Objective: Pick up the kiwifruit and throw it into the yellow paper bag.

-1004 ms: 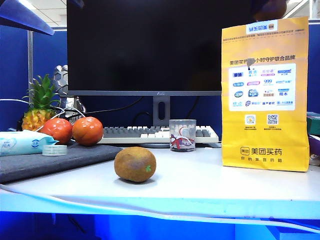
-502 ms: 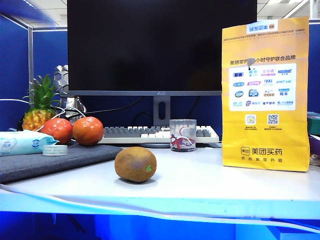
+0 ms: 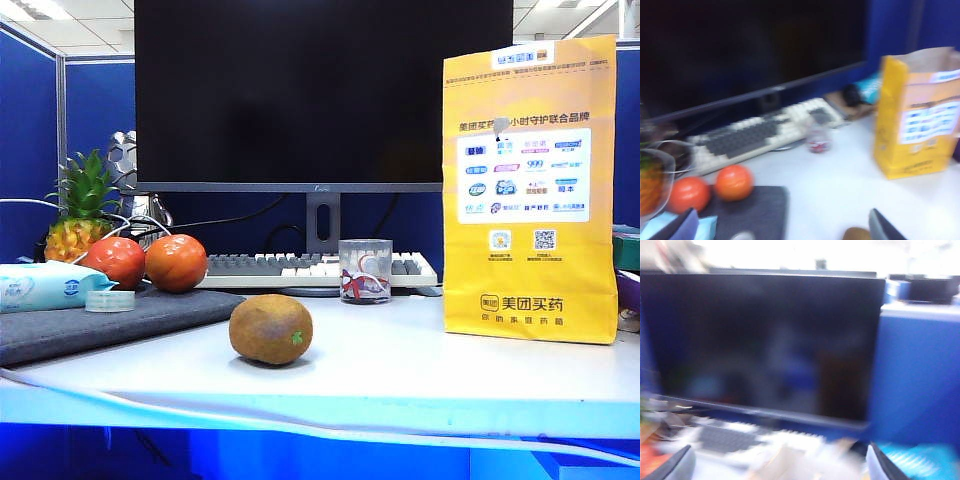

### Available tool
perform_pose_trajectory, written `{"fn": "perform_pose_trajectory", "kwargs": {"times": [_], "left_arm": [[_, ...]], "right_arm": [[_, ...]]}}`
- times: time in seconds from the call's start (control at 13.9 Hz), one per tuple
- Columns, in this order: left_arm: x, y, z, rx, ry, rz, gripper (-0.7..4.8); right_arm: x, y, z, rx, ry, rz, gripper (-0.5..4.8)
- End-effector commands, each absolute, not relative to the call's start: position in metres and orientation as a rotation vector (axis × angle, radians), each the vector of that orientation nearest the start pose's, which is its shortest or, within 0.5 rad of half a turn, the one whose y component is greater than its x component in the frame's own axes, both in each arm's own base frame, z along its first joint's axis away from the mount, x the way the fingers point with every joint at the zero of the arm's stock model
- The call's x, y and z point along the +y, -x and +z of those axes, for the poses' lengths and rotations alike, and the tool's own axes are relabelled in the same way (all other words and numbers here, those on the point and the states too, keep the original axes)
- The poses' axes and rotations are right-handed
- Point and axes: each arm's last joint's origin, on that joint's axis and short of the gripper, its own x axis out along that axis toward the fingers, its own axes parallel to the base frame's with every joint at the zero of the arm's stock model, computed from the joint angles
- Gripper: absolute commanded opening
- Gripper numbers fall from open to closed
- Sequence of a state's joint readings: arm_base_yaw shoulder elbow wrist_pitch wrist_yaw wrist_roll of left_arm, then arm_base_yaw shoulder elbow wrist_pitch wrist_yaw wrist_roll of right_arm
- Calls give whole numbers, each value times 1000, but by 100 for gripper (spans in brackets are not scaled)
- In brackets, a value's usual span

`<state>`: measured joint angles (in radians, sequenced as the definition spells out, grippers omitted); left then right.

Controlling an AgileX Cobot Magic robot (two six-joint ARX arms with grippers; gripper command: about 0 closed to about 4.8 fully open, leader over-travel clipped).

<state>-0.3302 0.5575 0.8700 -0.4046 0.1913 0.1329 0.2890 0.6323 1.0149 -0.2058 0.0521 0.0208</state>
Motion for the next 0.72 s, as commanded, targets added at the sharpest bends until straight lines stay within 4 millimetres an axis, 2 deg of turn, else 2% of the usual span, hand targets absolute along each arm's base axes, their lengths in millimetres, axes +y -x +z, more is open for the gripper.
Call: {"fn": "perform_pose_trajectory", "kwargs": {"times": [0.07,0.14,0.22,0.36,0.43,0.57,0.72], "left_arm": [[-29,-76,337,-14,-114,-438,479],[-27,-75,328,-4,-87,-375,479],[-24,-72,314,14,-45,-307,479],[-24,-73,290,50,6,-307,479],[-26,-78,277,85,5,-306,479],[-29,-88,254,107,0,-307,479],[-33,-94,236,94,1,-357,479]], "right_arm": [[23,-76,349,-257,-317,330,479],[24,-78,330,-240,-397,360,479],[28,-85,299,-194,-480,412,479],[39,-98,243,-93,-507,467,479],[43,-99,225,-69,-477,473,479],[49,-100,203,-63,-303,463,479],[47,-102,196,-81,-191,366,479]]}}
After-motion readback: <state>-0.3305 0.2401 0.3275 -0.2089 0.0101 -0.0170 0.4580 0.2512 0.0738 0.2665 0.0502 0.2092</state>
